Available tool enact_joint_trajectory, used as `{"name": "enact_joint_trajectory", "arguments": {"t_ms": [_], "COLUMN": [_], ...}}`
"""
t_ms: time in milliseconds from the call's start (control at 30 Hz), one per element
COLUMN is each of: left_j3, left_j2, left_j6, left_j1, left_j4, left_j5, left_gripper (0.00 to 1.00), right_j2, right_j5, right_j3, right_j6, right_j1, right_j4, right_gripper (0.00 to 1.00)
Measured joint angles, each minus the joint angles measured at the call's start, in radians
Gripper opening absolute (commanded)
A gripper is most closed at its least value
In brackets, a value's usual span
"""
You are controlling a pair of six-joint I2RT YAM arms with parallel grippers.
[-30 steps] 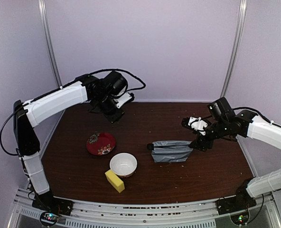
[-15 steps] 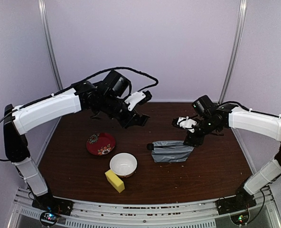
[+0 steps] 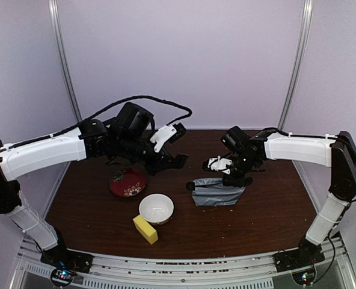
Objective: Sort the hair-cutting tools
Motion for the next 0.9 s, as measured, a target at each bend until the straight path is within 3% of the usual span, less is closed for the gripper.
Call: {"name": "enact_joint_trajectory", "arguments": {"t_ms": [133, 667, 900], "left_j3": [-0.050, -0.103, -0.048], "left_j2": [-0.027, -0.053, 0.089], "left_j6": [0.015, 0.149, 0.225], "left_j1": [-0.021, -0.193, -0.257], "left_j4": [0.024, 0.066, 0.099], "left_j5": [-0.005, -0.071, -0.056], "left_gripper": [0.00, 0.00, 0.00], "right_j2": [0.018, -0.180, -0.134], "right_j5": [-0.039, -0.315, -0.317], "right_j3": [0.028, -0.069, -0.074], "right_j6": [0.003, -0.015, -0.006], "right_j1": [0.015, 0.068, 0.068], "right_j4": [-0.051, -0.278, -0.257], "right_gripper": [0.00, 0.00, 0.00]}}
